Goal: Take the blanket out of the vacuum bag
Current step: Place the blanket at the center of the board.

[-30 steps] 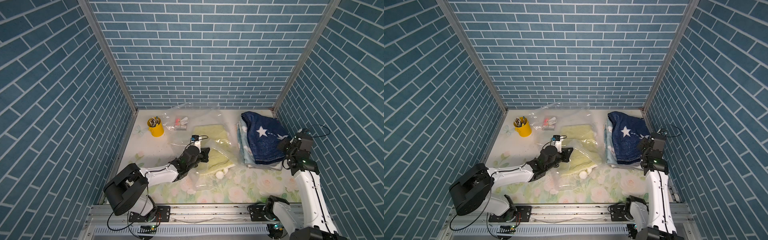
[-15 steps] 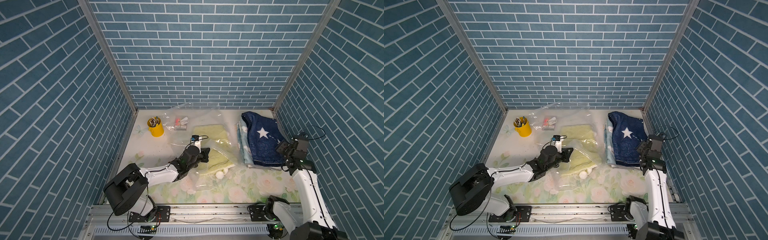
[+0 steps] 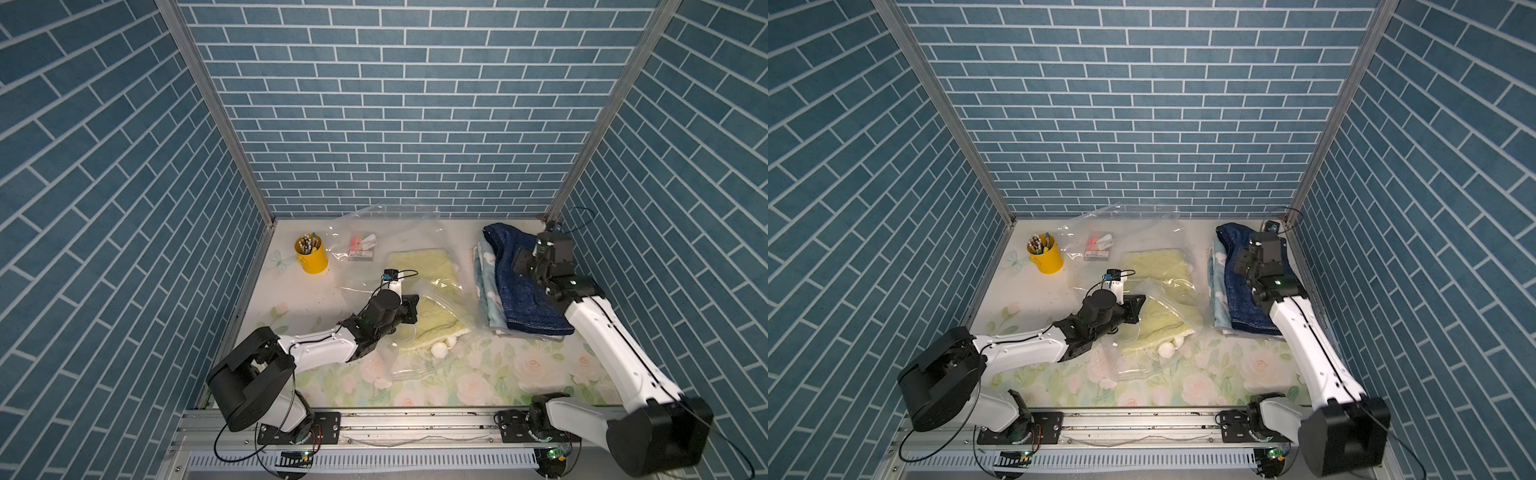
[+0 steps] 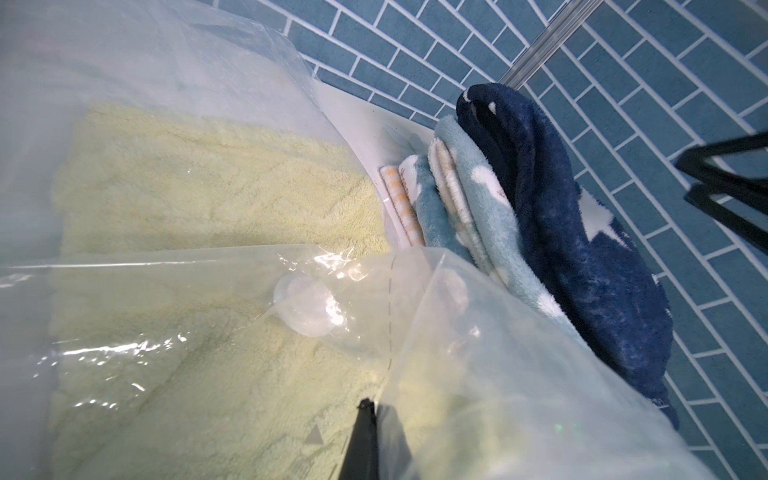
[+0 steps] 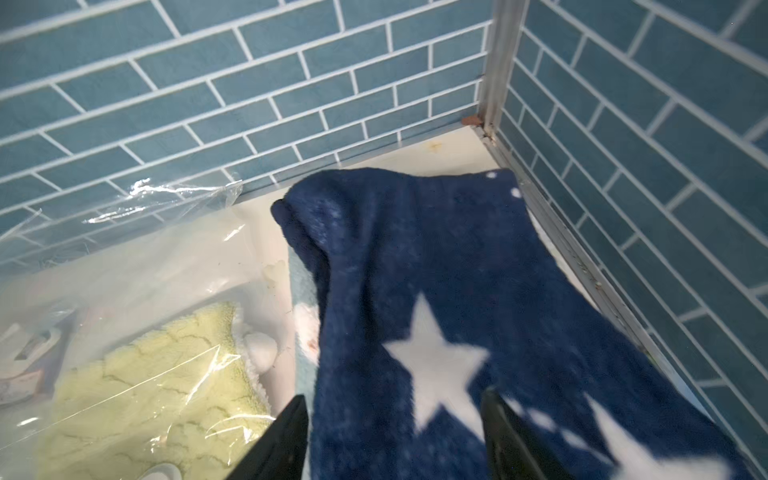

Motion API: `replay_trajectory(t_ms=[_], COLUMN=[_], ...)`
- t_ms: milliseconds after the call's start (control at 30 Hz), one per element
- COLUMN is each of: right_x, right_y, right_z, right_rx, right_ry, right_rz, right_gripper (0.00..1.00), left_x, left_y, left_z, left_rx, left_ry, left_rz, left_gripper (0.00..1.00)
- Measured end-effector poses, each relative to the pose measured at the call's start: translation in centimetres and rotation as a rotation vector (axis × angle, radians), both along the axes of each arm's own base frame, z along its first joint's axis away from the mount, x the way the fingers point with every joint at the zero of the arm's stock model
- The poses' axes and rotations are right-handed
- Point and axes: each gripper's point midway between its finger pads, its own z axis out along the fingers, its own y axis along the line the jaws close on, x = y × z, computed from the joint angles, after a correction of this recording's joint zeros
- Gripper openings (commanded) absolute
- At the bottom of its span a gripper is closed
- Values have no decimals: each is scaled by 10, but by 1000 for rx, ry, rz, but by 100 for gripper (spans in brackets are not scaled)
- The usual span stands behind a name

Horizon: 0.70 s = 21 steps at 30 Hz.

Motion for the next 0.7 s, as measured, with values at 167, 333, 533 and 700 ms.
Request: replay_trajectory(t_ms=[167, 333, 533, 700], right_x=[66, 103, 104, 97], right_y=[24, 19, 11, 25], right_z=[-28, -74, -99, -60], right_rx=[-141, -303, -425, -422], right_ry=[71, 167, 224, 136], right_rz=[37, 7, -9, 2], right_gripper=[75, 64, 10, 0], left_x=[1, 3, 5, 7], left_y=[2, 5, 4, 1], left_z=[3, 7, 7, 5], left_rx=[14, 30, 45, 51], left_ry=[-3, -14, -12, -7], left_rz=[11, 21, 22, 21], left_gripper=[0, 0, 0, 0])
